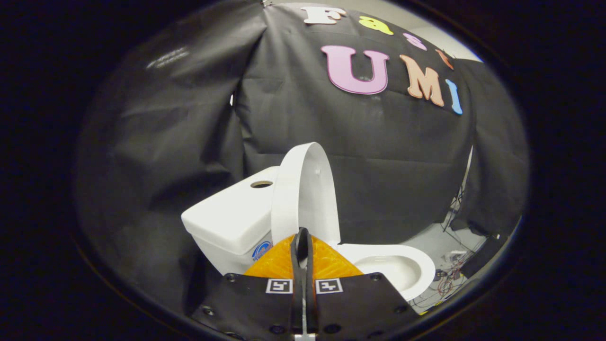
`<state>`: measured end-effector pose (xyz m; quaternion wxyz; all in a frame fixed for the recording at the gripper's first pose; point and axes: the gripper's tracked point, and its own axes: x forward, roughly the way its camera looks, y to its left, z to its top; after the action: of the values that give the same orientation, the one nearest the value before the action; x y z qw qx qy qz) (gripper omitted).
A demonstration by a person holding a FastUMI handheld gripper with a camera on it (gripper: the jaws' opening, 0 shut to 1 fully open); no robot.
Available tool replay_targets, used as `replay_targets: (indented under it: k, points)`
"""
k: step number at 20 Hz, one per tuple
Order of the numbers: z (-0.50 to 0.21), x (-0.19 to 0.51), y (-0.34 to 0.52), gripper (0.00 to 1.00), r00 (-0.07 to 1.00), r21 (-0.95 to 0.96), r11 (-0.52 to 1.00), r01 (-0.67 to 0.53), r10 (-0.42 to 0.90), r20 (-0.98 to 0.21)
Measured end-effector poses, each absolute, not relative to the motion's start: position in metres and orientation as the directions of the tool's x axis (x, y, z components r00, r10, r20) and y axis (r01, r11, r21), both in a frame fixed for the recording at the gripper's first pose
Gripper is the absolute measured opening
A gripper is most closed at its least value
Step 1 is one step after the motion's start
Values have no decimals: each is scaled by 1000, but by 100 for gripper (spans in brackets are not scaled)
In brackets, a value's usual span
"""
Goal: Open the toilet lid.
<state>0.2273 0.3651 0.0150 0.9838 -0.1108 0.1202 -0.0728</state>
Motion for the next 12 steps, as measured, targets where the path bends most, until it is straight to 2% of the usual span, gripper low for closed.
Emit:
replay_targets:
  k: [1,3,4,7,12]
  points:
    - [13,229,369,4,961,-242,964,111,-166,-222]
    - [12,229,371,15,964,-237,966,103,-156,-215]
    - [12,229,375,15,967,-237,968,80,-133,-216]
    - [10,230,395,41,972,-191,982,-7,-39,-233]
    - [39,215,399,84,980,-205,976,-69,27,-199]
